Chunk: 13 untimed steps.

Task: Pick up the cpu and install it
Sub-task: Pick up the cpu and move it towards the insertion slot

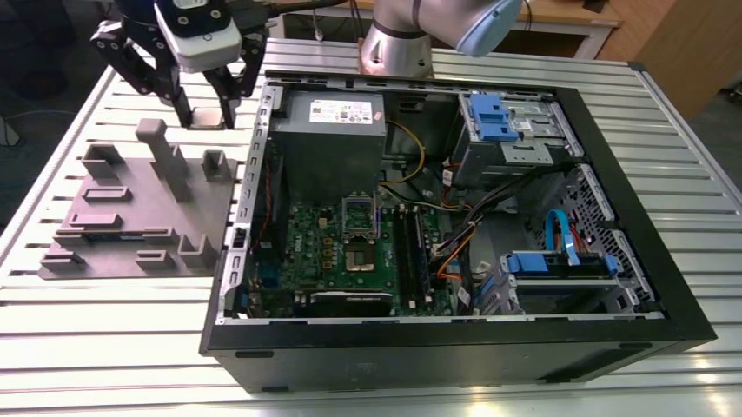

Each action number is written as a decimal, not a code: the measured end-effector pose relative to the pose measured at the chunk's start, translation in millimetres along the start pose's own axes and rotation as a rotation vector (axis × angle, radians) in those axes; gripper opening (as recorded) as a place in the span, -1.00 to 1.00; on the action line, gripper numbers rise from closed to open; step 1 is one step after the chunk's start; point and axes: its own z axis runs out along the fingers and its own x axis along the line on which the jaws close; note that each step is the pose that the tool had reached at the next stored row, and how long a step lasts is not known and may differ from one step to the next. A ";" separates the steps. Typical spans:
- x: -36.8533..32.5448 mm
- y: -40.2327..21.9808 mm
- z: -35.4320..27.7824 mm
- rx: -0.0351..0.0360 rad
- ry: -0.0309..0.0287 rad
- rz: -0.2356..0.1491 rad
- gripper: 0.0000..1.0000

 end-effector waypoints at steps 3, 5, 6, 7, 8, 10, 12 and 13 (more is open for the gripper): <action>-4.1 -0.4 -0.1 0.0000 0.0000 0.000 -0.06; -7.3 -0.5 -0.1 0.0000 0.0001 0.000 -0.06; -9.0 -0.6 -0.1 0.0000 0.0001 0.000 -0.06; -10.8 -0.6 -0.2 0.0000 0.0001 0.000 -0.06; -12.4 -0.7 -0.2 0.0000 0.0001 0.000 -0.06; -15.7 -0.8 -0.2 0.0000 0.0001 0.000 -0.06; -18.8 -0.9 -0.3 0.0000 0.0001 0.000 -0.06; -21.0 -1.0 -0.3 0.0000 0.0001 0.000 -0.06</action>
